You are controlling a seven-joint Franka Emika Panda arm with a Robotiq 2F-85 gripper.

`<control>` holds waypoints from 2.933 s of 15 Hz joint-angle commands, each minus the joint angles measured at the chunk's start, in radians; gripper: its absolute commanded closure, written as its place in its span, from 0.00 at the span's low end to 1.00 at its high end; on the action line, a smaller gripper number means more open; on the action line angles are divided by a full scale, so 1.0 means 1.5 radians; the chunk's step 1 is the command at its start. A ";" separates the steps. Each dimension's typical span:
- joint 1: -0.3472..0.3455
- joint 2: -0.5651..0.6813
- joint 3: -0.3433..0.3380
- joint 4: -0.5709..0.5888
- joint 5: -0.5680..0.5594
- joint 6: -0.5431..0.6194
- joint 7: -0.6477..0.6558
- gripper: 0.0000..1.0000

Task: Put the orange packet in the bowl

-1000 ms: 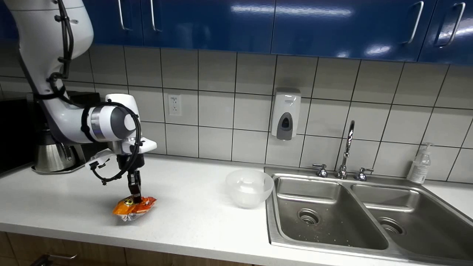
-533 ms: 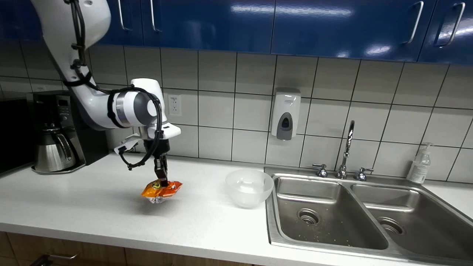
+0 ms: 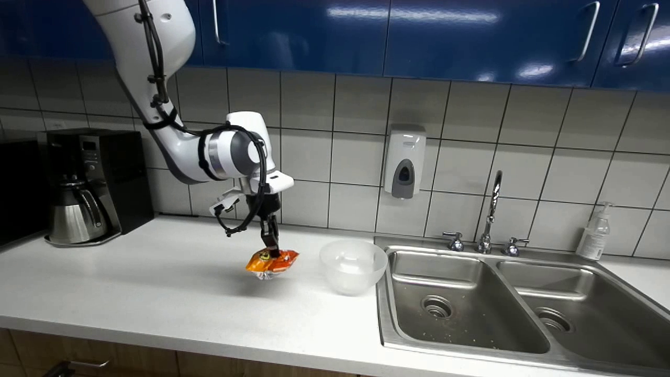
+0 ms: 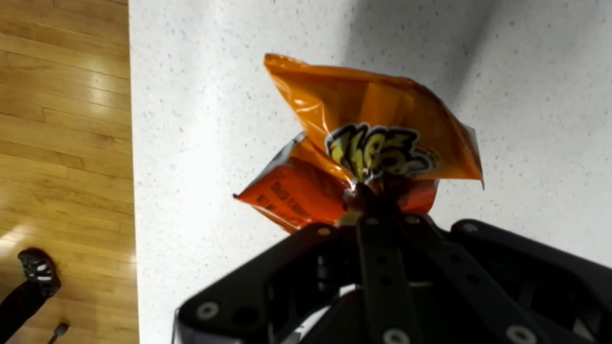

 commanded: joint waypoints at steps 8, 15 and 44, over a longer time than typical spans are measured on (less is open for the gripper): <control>-0.016 0.116 -0.074 0.187 -0.027 -0.062 0.054 1.00; -0.045 0.163 -0.076 0.293 -0.024 -0.125 0.062 1.00; -0.109 0.126 -0.005 0.204 0.017 -0.031 -0.121 0.00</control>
